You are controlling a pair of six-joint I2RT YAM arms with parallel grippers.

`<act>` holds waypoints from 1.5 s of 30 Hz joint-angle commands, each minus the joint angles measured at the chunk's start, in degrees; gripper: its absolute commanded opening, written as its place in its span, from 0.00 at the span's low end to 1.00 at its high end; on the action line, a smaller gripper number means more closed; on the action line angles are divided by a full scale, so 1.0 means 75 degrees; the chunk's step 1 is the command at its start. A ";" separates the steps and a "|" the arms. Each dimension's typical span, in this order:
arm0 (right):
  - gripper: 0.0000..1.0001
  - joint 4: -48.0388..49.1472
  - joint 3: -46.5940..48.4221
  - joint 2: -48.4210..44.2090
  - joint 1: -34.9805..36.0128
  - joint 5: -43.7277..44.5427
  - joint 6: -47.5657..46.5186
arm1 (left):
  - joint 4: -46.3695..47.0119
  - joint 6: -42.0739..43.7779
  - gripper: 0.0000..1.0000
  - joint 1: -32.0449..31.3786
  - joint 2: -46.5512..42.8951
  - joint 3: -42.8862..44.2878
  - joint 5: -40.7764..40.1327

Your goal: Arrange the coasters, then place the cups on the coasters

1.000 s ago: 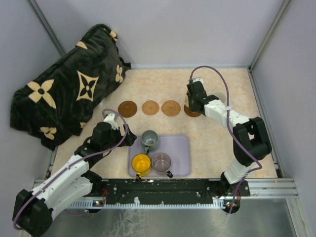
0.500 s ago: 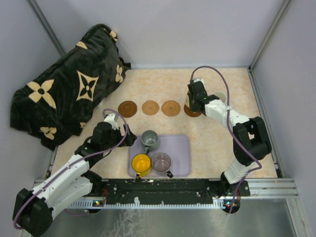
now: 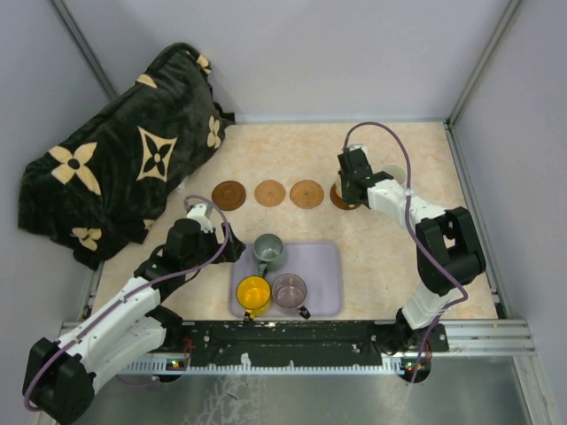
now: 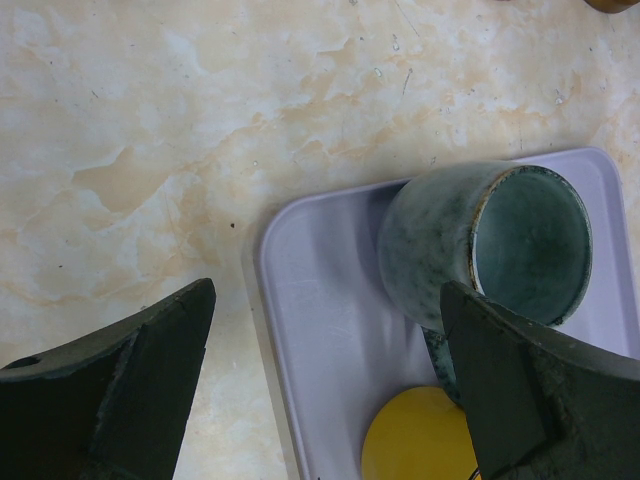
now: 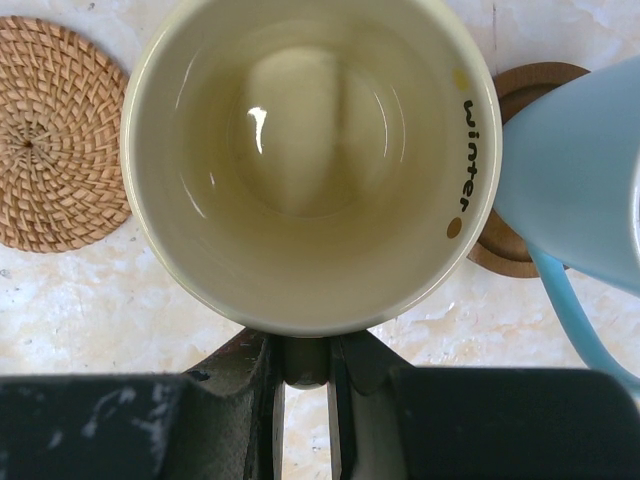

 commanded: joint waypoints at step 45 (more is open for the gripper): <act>0.00 0.0092 0.0518 -0.0012 -0.0145 -0.0343 0.0240 | 0.0353 -0.0044 1.00 -0.0057 0.0175 -0.0085 0.0137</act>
